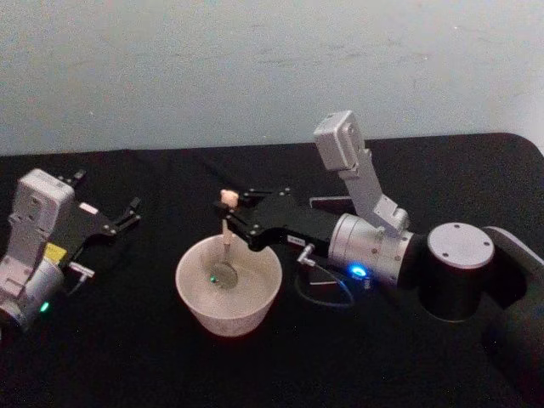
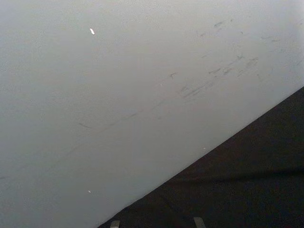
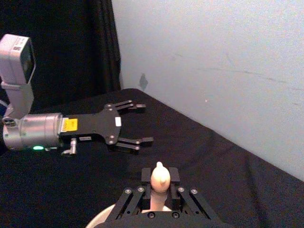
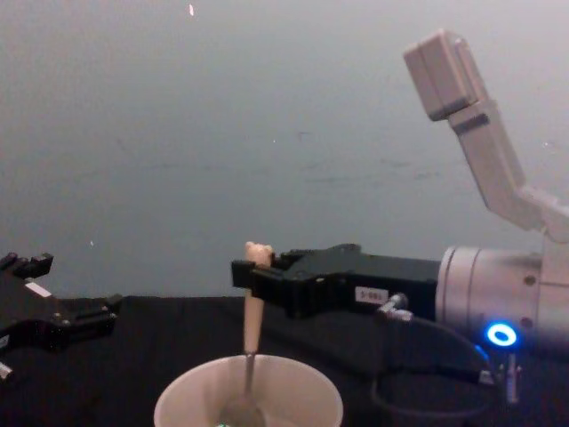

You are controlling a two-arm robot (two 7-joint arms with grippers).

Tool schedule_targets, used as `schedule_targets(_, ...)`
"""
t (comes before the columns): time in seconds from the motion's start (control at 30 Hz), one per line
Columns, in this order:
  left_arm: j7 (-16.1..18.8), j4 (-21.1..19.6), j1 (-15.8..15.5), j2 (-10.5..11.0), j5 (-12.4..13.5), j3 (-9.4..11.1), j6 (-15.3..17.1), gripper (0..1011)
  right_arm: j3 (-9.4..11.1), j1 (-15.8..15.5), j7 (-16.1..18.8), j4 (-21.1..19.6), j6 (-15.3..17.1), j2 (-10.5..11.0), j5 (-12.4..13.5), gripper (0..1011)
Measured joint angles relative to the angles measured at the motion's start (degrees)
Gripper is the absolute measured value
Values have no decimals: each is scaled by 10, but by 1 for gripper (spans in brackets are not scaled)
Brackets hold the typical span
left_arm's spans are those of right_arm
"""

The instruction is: Pick up the stirring spoon with one hand, stir inside the cup, then place it back in its original position.

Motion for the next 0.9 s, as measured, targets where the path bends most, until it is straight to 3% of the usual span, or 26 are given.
schedule_targets(0.17, 0, 0, 0, 0, 0, 0, 0, 1001, 9, -7, 2, -14, 5, 14, 2, 215)
schedule_targets(0.53, 0, 0, 0, 0, 0, 0, 0, 1001, 20, -50, 29, -86, 23, 68, 31, 215)
schedule_targets(0.73, 0, 0, 0, 0, 0, 0, 0, 1001, 12, -56, 33, -96, 26, 74, 37, 215)
schedule_targets(0.9, 0, 0, 0, 0, 0, 0, 0, 1001, 0, -49, 31, -90, 24, 63, 36, 214)
